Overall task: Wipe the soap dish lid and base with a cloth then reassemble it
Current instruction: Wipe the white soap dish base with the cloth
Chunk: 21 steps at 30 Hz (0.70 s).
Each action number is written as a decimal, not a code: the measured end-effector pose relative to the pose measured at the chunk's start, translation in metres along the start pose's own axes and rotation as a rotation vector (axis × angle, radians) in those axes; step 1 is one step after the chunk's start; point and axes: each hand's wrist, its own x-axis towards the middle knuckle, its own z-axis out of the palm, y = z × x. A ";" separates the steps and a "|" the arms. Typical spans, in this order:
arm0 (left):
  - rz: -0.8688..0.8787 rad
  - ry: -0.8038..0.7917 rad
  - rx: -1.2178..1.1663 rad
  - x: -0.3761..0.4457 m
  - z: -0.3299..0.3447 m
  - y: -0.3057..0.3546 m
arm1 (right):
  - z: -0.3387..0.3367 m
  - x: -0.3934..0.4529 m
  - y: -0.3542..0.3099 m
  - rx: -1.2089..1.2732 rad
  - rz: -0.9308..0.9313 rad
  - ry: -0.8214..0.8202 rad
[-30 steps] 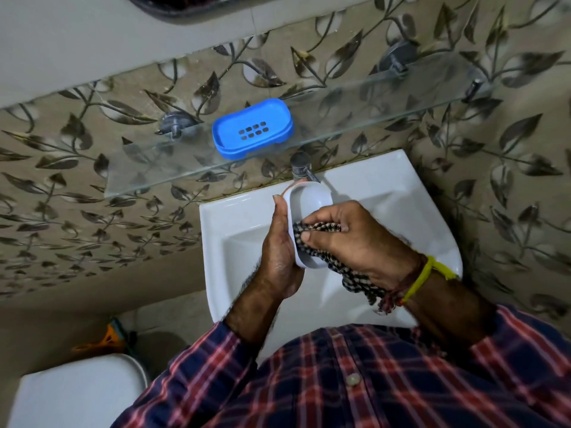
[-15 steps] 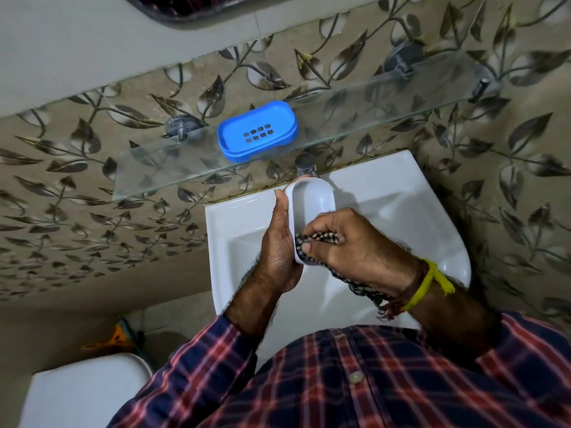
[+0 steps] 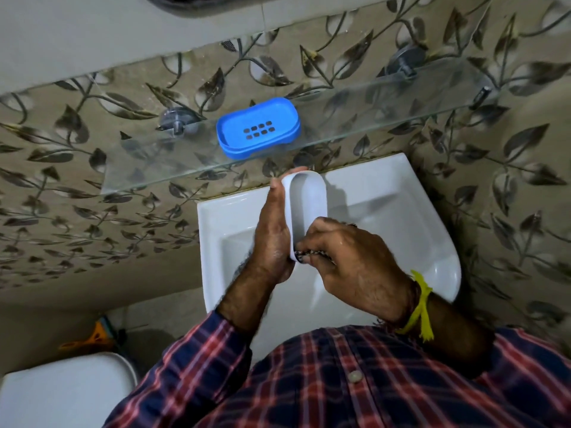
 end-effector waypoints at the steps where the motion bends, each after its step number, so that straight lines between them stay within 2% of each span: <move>1: 0.009 0.003 0.002 0.000 -0.001 0.002 | 0.000 0.000 0.000 -0.005 -0.030 -0.004; 5: 0.005 0.008 0.008 -0.001 -0.002 0.003 | 0.001 0.000 0.004 -0.135 -0.010 0.001; 10: 0.018 0.024 0.048 0.004 -0.005 0.008 | -0.002 0.001 0.000 -0.067 -0.088 -0.023; 13: 0.022 0.008 0.067 0.005 -0.002 0.008 | -0.002 0.000 0.003 -0.200 -0.055 0.013; 16: 0.049 0.009 0.106 0.006 0.002 0.009 | 0.000 0.001 0.001 -0.201 -0.089 0.032; 21: -0.036 0.066 0.116 0.007 -0.003 0.019 | -0.003 -0.003 0.012 -0.279 -0.163 0.001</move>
